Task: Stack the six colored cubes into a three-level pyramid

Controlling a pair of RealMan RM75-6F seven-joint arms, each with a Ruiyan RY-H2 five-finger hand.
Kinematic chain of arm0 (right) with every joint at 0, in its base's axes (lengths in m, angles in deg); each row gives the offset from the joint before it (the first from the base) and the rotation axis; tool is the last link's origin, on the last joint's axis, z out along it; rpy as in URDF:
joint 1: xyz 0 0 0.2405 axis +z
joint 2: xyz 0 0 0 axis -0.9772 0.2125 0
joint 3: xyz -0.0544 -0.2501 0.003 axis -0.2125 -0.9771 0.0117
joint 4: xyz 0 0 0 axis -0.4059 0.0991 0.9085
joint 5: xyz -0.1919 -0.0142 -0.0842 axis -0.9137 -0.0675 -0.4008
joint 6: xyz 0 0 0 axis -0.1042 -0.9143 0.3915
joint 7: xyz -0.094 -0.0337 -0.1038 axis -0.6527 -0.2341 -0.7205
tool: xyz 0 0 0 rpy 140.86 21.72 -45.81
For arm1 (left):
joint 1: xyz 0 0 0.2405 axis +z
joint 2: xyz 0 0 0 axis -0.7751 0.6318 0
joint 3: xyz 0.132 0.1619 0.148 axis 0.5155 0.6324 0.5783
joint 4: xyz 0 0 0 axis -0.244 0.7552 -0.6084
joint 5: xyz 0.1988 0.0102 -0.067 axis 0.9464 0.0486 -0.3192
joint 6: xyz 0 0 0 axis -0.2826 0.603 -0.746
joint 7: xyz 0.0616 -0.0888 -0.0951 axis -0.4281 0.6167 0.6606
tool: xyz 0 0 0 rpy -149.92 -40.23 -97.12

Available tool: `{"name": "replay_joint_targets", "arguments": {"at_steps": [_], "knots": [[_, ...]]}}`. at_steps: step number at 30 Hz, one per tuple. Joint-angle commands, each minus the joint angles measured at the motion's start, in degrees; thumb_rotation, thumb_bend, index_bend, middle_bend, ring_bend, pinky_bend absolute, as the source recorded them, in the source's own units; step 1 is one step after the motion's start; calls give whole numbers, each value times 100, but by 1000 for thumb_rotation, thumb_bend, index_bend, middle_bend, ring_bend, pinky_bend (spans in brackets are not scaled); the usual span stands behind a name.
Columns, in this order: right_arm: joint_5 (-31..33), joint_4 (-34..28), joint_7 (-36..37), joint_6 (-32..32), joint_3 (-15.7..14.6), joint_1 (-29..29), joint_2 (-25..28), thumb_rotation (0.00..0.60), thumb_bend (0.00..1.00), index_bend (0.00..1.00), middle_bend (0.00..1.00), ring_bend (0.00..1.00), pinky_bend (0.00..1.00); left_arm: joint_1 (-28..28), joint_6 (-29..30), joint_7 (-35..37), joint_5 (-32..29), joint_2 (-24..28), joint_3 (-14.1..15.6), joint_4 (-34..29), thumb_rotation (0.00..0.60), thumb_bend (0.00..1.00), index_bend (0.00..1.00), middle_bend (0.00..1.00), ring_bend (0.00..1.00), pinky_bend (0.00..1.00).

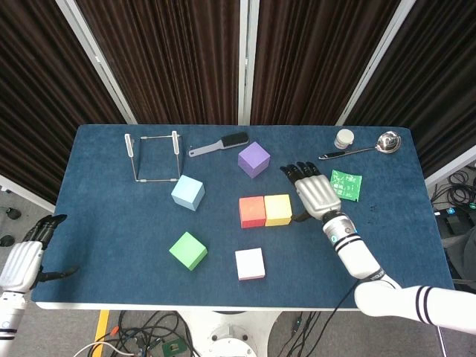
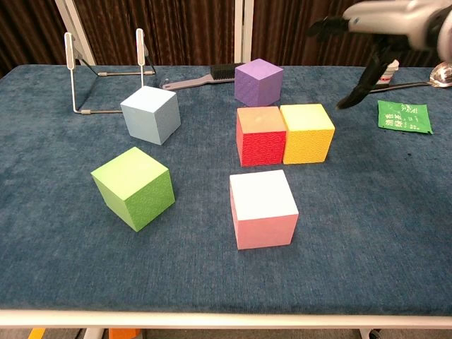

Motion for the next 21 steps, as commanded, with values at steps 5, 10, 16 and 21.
{"name": "replay_joint_targets", "arguments": {"at_steps": [5,10,16,21], "knots": [[-510,-433,1074,249,278,-636,946,600,0,0,59,0,0,-300,-494,-571,99,163,101,-1168,600,0,106,117,18,149],[-813,-434,1573,296,334,-925,1253,600,0,0,63,0,0,-466,-699,-1181,-266,-99,-86,-1646,600,0,106,151,38,149],[-1129,-405,2009,414,372,-1237,1488,600,0,0,69,0,0,-731,-1068,-1872,-954,-534,-298,-2201,600,0,106,234,113,150],[-1219,-343,2179,386,365,-1376,1551,600,0,0,71,0,0,-1028,-1422,-2494,-1513,-1016,-394,-2511,600,0,106,242,114,150]]}}
